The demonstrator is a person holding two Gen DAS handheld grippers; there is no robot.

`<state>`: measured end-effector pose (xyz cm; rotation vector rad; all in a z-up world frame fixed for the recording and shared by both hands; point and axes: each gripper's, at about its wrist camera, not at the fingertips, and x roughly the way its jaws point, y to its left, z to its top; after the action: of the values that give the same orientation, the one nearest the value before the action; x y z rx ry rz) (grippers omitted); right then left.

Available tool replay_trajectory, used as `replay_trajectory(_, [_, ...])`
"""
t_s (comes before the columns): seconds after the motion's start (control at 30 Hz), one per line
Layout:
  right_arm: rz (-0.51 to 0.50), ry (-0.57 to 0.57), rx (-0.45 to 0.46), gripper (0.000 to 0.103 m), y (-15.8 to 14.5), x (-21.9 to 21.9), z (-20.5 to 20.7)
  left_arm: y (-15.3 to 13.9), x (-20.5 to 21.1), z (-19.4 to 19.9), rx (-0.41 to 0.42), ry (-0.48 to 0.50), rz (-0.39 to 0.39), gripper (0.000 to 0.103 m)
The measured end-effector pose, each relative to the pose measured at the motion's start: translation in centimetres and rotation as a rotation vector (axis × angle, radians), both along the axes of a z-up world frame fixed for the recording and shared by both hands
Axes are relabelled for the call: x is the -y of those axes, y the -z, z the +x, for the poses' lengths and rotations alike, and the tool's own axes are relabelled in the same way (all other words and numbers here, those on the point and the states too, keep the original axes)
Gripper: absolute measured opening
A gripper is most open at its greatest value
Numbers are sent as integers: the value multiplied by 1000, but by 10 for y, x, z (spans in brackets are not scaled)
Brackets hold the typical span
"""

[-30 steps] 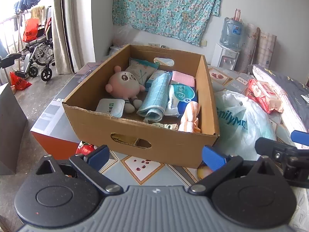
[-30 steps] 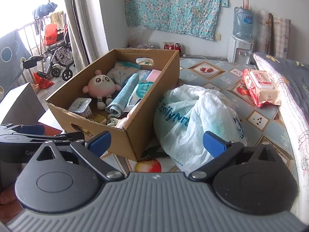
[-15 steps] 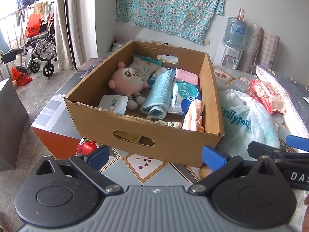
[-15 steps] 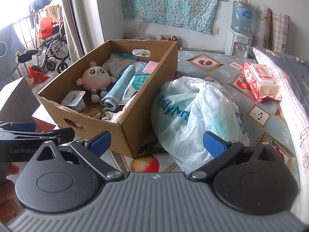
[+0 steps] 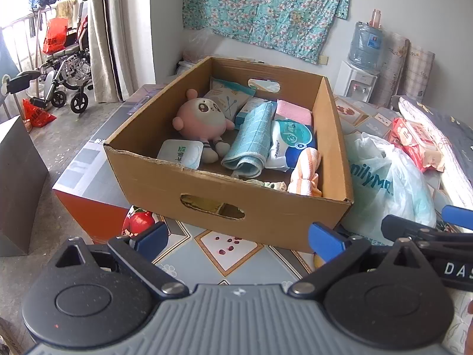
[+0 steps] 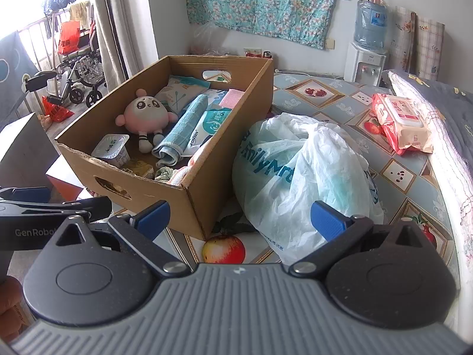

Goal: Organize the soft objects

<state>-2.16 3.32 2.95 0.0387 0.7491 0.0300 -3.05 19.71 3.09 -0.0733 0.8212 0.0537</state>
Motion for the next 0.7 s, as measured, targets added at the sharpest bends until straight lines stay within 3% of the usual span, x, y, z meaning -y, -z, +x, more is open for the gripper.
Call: replay_trajectory(0.7, [3, -1, -5, 102, 1, -5, 2, 0, -6, -1, -6, -7, -13, 100])
